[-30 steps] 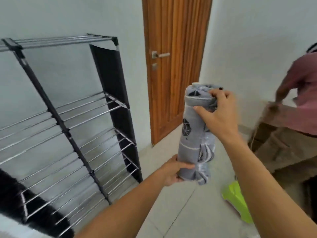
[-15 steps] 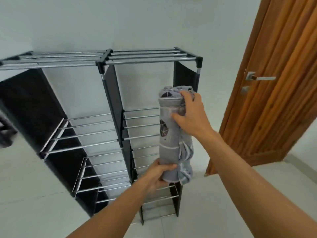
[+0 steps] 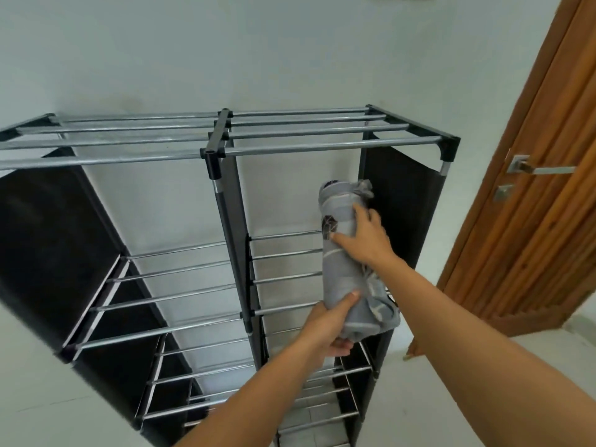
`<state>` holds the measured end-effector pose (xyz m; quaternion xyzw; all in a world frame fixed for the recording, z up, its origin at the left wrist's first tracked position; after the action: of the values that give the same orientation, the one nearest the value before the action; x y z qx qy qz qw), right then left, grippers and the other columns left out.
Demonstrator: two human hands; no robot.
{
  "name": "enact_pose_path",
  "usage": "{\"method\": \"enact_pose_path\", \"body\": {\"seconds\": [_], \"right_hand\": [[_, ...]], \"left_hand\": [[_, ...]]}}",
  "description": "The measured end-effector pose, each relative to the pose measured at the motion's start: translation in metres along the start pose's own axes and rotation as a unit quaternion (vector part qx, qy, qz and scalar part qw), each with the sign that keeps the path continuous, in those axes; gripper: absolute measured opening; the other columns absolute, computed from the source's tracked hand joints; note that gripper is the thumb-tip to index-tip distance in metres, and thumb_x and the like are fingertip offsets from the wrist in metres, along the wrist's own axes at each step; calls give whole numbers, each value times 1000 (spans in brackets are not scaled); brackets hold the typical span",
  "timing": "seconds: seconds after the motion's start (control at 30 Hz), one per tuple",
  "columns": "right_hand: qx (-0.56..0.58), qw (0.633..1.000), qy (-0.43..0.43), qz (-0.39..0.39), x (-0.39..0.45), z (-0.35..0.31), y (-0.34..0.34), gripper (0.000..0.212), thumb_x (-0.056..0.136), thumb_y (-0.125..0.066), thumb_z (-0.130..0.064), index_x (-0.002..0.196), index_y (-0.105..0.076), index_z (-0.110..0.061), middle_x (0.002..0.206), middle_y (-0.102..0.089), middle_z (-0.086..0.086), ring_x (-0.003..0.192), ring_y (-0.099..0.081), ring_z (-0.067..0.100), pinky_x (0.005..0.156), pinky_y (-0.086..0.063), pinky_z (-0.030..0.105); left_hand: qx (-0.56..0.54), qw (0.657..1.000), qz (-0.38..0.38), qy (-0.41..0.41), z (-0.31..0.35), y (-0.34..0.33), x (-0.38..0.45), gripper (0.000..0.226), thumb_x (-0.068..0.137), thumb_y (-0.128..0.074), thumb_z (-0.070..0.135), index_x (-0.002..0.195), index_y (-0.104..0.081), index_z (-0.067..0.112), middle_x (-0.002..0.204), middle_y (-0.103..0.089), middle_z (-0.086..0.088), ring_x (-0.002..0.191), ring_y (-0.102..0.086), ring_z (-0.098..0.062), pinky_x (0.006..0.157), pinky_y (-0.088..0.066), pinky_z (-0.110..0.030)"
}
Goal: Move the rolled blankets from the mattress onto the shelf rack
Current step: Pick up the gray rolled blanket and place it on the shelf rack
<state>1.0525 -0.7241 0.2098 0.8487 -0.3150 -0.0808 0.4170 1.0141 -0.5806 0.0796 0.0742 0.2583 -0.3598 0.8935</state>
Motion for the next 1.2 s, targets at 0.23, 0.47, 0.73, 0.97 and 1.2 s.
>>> {"method": "enact_pose_path", "body": {"seconds": [0.23,0.47,0.73,0.97,1.2], "right_hand": [[24,998,-53,13,-5,33,-7,65,89,-55,-47,142,-37,-13,139,-41,16,122,-49,34,102,-42,40],[-93,989,-100,-51,-11,27,-5,63,87,-50,-57,121,-56,-5,118,-61,17,95,-59,31,79,-50,37],[133,982,-118,-60,-3,38,-4,57,77,-69,-46,122,-52,-16,104,-60,3,86,-59,15,66,-47,27],[57,995,-78,7,2,37,1,40,95,-49,-37,124,-54,-11,116,-62,11,94,-56,19,81,-44,31],[8,998,-10,65,-48,26,22,35,96,-49,-29,126,-56,-12,119,-63,9,108,-59,22,86,-43,25]], "left_hand": [[-107,984,-124,76,-15,5,7,78,78,-53,71,138,-43,23,134,-52,-15,119,-55,-30,87,-52,-55],[-234,961,-131,69,-8,-22,8,65,82,-62,53,136,-48,18,128,-57,-16,120,-55,-36,105,-43,-51],[-95,989,-77,-78,42,0,5,38,87,-64,23,124,-55,24,117,-64,-3,109,-61,-23,93,-48,-33],[160,953,7,-258,82,22,9,47,88,-64,20,132,-51,28,124,-59,2,106,-61,-19,76,-48,-20],[258,902,84,-335,75,18,-8,66,88,-62,39,144,-31,26,134,-34,0,116,-44,-13,86,-47,-21]]}}
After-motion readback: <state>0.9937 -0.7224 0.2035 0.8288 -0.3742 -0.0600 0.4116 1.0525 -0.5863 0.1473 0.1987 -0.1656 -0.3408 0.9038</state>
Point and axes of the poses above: each hand's wrist, its own x-axis towards the middle knuckle, its own y-axis out of the back of the hand, z = x × y, the point moved 10 cm from there along x, towards the middle knuckle
